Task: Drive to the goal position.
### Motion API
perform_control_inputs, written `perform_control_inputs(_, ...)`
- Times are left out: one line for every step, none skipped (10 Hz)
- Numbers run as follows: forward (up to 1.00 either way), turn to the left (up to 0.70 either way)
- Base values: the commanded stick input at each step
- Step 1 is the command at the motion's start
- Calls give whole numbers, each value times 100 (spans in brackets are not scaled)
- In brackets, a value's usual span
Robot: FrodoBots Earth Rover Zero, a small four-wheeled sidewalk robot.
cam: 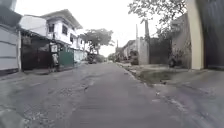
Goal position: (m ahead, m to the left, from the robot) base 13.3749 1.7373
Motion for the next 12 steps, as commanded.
perform_control_inputs(100, 6)
perform_control_inputs(100, 6)
perform_control_inputs(100, 6)
perform_control_inputs(100, 6)
perform_control_inputs(100, 6)
perform_control_inputs(100, -7)
perform_control_inputs(100, -32)
perform_control_inputs(100, -12)
perform_control_inputs(100, 6)
perform_control_inputs(100, -14)
perform_control_inputs(100, -34)
perform_control_inputs(100, -33)
